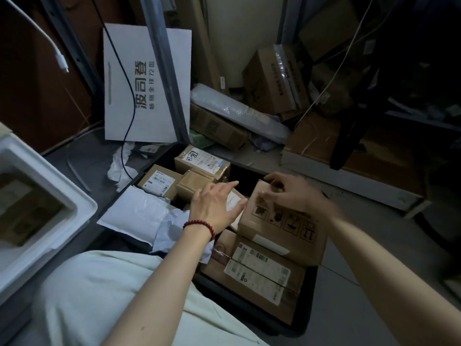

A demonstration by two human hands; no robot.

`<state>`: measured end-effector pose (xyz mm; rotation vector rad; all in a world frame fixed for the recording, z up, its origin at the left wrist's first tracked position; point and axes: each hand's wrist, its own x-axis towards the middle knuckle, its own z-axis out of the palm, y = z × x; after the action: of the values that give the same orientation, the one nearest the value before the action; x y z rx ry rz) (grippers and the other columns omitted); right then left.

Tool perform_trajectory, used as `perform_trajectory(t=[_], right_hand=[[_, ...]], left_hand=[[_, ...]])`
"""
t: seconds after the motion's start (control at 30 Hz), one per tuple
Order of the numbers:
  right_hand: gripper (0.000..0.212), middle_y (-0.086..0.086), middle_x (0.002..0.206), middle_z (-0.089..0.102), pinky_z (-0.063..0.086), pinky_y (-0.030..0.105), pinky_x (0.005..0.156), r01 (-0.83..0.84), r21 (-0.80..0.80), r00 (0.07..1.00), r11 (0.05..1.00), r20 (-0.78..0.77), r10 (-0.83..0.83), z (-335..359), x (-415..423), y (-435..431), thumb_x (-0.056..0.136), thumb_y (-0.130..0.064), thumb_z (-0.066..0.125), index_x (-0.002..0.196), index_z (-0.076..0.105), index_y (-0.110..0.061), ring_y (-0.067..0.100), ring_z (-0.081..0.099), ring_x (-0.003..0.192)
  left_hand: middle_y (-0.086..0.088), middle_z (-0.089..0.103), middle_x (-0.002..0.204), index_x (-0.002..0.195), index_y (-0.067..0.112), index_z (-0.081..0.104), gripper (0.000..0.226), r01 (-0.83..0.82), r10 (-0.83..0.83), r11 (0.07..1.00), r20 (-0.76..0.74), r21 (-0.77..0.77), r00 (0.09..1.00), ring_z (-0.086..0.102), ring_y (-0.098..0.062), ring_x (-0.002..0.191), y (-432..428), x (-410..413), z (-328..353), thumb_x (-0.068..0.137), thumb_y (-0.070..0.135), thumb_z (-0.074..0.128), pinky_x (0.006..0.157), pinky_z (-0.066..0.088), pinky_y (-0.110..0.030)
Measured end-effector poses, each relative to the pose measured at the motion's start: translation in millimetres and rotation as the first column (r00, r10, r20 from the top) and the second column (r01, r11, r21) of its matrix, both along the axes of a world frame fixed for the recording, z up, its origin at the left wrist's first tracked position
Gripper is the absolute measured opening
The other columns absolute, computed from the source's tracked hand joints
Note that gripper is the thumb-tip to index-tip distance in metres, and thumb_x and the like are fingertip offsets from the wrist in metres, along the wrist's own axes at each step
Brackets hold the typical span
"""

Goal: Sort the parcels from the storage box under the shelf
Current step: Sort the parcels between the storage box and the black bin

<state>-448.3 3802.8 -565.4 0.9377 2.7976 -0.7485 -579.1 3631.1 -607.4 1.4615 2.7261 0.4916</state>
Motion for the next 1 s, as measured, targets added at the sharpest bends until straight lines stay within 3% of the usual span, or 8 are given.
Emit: perform_trajectory(t=[0.13, 0.27, 0.4, 0.57, 0.8, 1.0], right_hand=[[0.066, -0.005, 0.146, 0.04, 0.043, 0.039, 0.096, -0.11, 0.174, 0.994, 0.979, 0.01, 0.11, -2.0, -20.9, -25.6, 0.083, -0.07, 0.047, 0.142, 0.033, -0.042, 0.019, 0.038, 0.132], [0.069, -0.003, 0.149, 0.036, 0.03, 0.043, 0.105, -0.218, 0.227, 0.973, 0.949, -0.021, 0.229, -1.3, -53.4, -62.1, 0.084, -0.07, 0.044, 0.144, 0.03, -0.039, 0.022, 0.033, 0.136], [0.066, -0.001, 0.147, 0.04, 0.025, 0.047, 0.109, -0.342, 0.269, 0.924, 0.9, -0.078, 0.375, 10.0, -96.9, -118.9, 0.083, -0.07, 0.042, 0.141, 0.035, -0.038, 0.024, 0.035, 0.134], [0.065, 0.002, 0.143, 0.044, 0.028, 0.046, 0.106, -0.471, 0.253, 0.835, 0.845, -0.181, 0.52, 33.6, -146.2, -216.5, 0.085, -0.069, 0.042, 0.139, 0.04, -0.033, 0.026, 0.037, 0.133], [0.058, 0.006, 0.14, 0.047, 0.03, 0.045, 0.104, -0.593, 0.272, 0.714, 0.758, -0.257, 0.651, 60.1, -184.9, -346.4, 0.091, -0.057, 0.045, 0.138, 0.042, -0.024, 0.028, 0.039, 0.131], [0.06, 0.008, 0.138, 0.045, 0.033, 0.042, 0.101, -0.677, 0.233, 0.679, 0.698, -0.169, 0.715, 46.8, -192.1, -399.2, 0.092, -0.056, 0.043, 0.139, 0.04, -0.019, 0.029, 0.039, 0.129]], left_hand=[[0.01, 0.05, 0.136, 0.139, 0.035, 0.039, 0.055, -0.148, 0.145, 0.989, -0.082, -0.029, 0.986, 0.039, -0.015, 0.126, -34.9, -16.6, 3.9, 0.09, 0.059, 0.039, 0.1, 0.029, -0.038], [0.008, 0.049, 0.138, 0.139, 0.033, 0.039, 0.055, -0.338, 0.33, 0.938, -0.106, -0.071, 0.938, 0.039, -0.018, 0.128, -79.5, -29.5, 19.4, 0.089, 0.055, 0.043, 0.103, 0.027, -0.042], [0.008, 0.048, 0.139, 0.137, 0.035, 0.04, 0.054, -0.551, 0.536, 0.831, -0.15, -0.079, 0.83, 0.04, -0.021, 0.128, -140.4, -42.3, 51.9, 0.088, 0.055, 0.044, 0.106, 0.021, -0.047], [0.004, 0.051, 0.137, 0.135, 0.033, 0.044, 0.051, -0.741, 0.726, 0.671, -0.181, -0.028, 0.664, 0.043, -0.024, 0.125, -239.2, -47.0, 91.6, 0.088, 0.054, 0.046, 0.099, 0.03, -0.042], [0.001, 0.048, 0.139, 0.138, 0.031, 0.039, 0.053, -0.877, 0.863, 0.475, -0.154, -0.075, 0.481, 0.041, -0.024, 0.128, -354.9, -20.7, 101.1, 0.09, 0.052, 0.044, 0.096, 0.034, -0.04], [0.002, 0.052, 0.136, 0.139, 0.03, 0.038, 0.054, -0.932, 0.924, 0.354, -0.121, -0.08, 0.362, 0.046, -0.024, 0.123, -415.1, 3.3, 88.5, 0.09, 0.053, 0.042, 0.095, 0.036, -0.041]])
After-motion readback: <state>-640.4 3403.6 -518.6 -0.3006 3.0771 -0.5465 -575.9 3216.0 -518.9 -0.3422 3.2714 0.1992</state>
